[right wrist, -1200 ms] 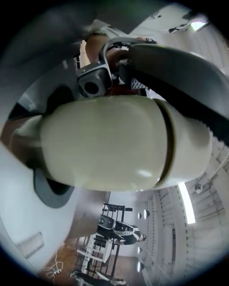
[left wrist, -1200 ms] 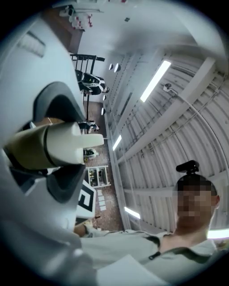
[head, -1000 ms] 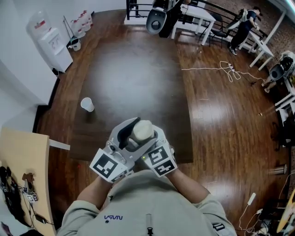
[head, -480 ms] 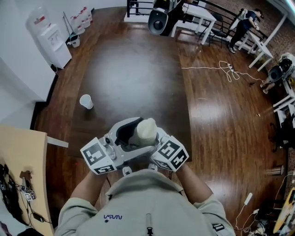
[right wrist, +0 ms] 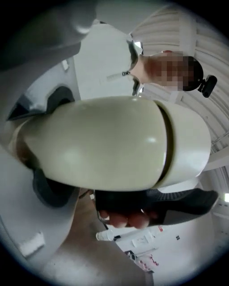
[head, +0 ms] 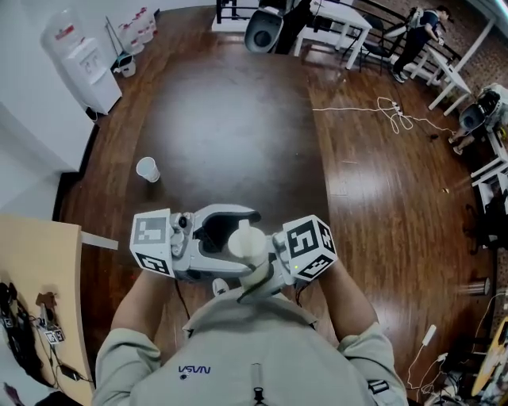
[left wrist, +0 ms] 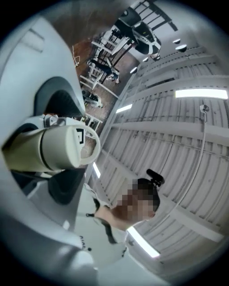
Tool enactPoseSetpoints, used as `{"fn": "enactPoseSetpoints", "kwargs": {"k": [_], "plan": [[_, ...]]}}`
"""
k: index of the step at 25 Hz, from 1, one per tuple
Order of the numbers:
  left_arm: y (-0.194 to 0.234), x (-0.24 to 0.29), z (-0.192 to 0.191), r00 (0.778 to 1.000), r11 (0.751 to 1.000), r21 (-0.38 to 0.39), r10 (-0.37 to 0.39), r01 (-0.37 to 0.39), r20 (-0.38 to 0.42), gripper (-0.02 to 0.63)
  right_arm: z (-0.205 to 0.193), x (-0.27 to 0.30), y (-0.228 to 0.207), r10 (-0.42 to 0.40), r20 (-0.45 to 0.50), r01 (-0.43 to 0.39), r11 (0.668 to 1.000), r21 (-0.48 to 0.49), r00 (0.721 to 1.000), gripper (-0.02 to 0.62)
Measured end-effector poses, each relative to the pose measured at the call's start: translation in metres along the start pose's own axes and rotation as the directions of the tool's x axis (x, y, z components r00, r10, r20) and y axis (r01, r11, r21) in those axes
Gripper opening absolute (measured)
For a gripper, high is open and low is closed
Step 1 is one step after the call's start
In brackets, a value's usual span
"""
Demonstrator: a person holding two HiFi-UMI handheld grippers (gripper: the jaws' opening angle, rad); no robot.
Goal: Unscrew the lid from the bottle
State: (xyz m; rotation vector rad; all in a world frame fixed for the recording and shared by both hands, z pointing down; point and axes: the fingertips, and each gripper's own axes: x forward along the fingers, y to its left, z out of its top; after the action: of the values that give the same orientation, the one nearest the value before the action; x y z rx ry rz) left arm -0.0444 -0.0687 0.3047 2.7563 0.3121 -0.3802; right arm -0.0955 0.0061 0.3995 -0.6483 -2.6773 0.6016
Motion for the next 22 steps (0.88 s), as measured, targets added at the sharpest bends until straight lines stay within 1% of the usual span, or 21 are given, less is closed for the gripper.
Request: {"fn": "enactPoseSetpoints", "kwargs": {"k": [2,5,10,12,15,18,20,22], "plan": [[-0.007,0.002,0.000,0.998,0.998,-0.003,-0.061,0.061,-0.027,0.347,0.000,0.004,0.010,0.075,-0.013,-0.075,0.997,0.011,0.997,0.301],[-0.012,0.003,-0.001,0.991,0.992,-0.020,-0.122,0.121,-0.049,0.347,-0.001,0.006,0.019,0.153,-0.022,-0.153,0.988,0.029,0.988,0.301],[-0.014,0.001,-0.004,0.980,0.981,-0.062,-0.187,0.183,-0.062,0.347,0.004,0.003,0.027,0.245,0.000,-0.245,0.968,0.048,0.970,0.301],[-0.015,0.001,-0.005,0.977,0.977,-0.071,-0.204,0.199,-0.065,0.344,0.005,0.004,0.029,0.263,0.002,-0.263,0.963,0.055,0.965,0.301],[-0.015,0.001,-0.005,0.977,0.978,-0.070,-0.202,0.197,-0.064,0.290,0.003,0.003,0.026,0.254,-0.003,-0.253,0.965,0.061,0.967,0.301],[-0.009,0.003,-0.006,0.985,0.986,-0.058,-0.161,0.157,-0.068,0.290,0.001,-0.001,0.018,0.209,-0.010,-0.209,0.976,0.057,0.978,0.301],[-0.002,0.002,-0.007,0.991,0.994,-0.038,-0.107,0.105,-0.074,0.290,-0.001,-0.003,0.007,0.142,-0.022,-0.141,0.989,0.047,0.990,0.301],[0.007,0.000,-0.007,0.996,1.000,-0.004,-0.027,0.027,-0.080,0.296,-0.003,-0.004,-0.011,0.027,-0.038,-0.026,0.999,0.024,0.999,0.301]]}}
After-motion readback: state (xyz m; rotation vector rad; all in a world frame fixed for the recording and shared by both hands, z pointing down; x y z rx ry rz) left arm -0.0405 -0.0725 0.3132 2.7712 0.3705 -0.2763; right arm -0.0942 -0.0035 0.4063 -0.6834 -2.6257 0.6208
